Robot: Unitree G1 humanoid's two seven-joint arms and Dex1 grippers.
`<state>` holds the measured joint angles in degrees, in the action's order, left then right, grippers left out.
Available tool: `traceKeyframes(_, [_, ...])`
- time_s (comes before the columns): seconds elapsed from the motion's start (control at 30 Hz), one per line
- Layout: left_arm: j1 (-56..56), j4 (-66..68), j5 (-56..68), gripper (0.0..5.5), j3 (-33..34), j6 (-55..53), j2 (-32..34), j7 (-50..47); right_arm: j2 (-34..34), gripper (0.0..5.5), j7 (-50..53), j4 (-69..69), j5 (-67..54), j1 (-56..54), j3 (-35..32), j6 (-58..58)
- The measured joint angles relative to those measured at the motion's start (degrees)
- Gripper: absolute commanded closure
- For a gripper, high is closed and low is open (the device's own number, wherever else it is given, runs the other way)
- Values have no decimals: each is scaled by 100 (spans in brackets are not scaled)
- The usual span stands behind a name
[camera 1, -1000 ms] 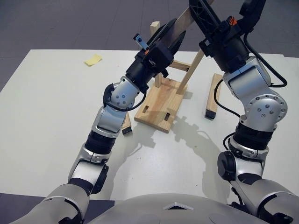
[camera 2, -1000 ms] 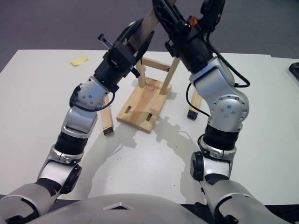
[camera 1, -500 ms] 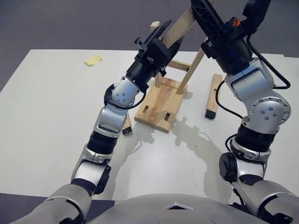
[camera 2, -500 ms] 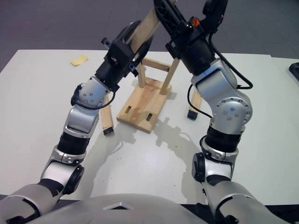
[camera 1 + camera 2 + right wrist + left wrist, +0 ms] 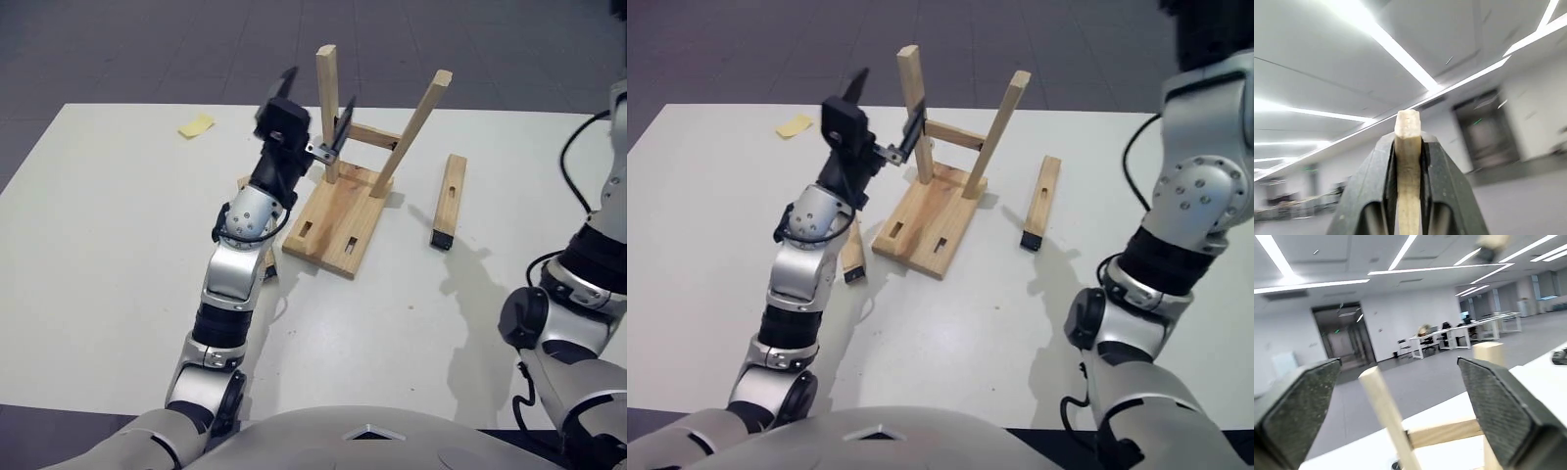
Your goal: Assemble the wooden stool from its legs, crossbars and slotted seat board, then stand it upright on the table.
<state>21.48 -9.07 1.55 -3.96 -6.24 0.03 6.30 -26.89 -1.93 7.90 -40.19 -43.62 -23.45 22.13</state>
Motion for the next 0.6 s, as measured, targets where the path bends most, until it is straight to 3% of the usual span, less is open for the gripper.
traceKeyframes(0.1, [37,14,573,10,848,-303,-238,-594,61,509,495,-931,1159,433,295,-304])
traceKeyframes(0.23, [154,208,1055,10,1555,-457,-346,-1022,772,509,642,-1708,1721,1237,578,-687])
traceKeyframes(0.4, [195,373,1110,10,1539,-428,-358,-1026,1592,509,708,-1988,1135,1592,58,-772])
traceKeyframes(0.6, [227,646,1201,10,1590,-455,-420,-1189,1824,509,836,-2188,622,1674,-551,-787])
